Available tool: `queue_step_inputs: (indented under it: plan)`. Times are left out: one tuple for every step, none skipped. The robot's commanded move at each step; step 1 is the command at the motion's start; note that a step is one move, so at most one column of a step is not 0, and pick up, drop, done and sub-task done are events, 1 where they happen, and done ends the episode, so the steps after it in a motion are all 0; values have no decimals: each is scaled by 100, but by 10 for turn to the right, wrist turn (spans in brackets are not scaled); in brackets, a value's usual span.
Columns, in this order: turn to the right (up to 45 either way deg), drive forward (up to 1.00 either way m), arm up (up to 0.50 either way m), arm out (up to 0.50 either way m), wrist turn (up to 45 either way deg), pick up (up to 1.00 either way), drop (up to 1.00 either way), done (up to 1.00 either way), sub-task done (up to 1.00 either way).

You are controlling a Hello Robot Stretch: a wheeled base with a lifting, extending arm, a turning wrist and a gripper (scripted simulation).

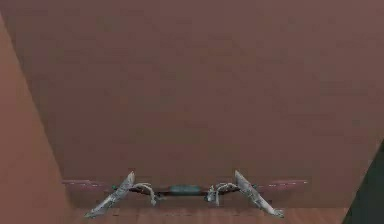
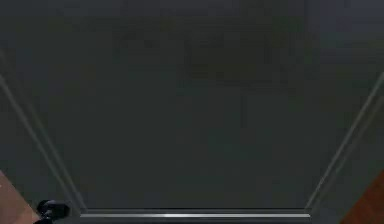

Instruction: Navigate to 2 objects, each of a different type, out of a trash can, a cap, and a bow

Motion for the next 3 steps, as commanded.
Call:
queue_step_inputs:
  plan:
    - [-240,0,0,0,0,0,0,0,0]
    - [0,10,0,0,0,0,0,0,0]
    - [-30,0,0,0,0,0,0,0,0]
